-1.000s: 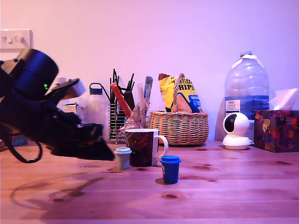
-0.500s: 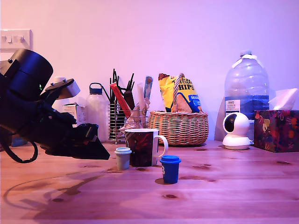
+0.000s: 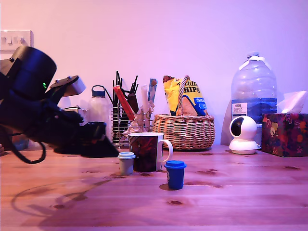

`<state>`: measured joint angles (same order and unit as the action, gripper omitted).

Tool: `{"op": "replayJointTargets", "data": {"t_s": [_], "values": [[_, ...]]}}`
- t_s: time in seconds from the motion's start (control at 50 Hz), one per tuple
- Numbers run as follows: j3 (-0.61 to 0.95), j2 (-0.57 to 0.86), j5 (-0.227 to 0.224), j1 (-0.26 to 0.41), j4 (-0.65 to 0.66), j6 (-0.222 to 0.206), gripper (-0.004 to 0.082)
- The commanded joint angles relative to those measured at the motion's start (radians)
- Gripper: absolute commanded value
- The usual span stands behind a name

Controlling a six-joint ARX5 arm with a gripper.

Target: Pick up the coffee capsules from the table one by one and drop them inside the nearest coffee cup

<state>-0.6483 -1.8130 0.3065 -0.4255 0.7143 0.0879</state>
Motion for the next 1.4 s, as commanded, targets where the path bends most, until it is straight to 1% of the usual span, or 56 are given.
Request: {"op": "replayJointTargets", "data": {"t_s": [0.0, 0.18, 0.32, 0.88, 1.38], "values": [[0.020, -0.048, 0.003, -0.008, 0.018, -0.002, 0.0500], [0.016, -0.083, 0.003, -0.014, 0.040, -0.004, 0.0500], [0.008, -0.105, 0.003, -0.015, 0.082, -0.006, 0.0500], [-0.073, -0.160, 0.003, -0.023, 0.074, -0.009, 0.0498], [-0.147, -0.246, 0.000, -0.040, 0.061, -0.008, 0.0498]]}}
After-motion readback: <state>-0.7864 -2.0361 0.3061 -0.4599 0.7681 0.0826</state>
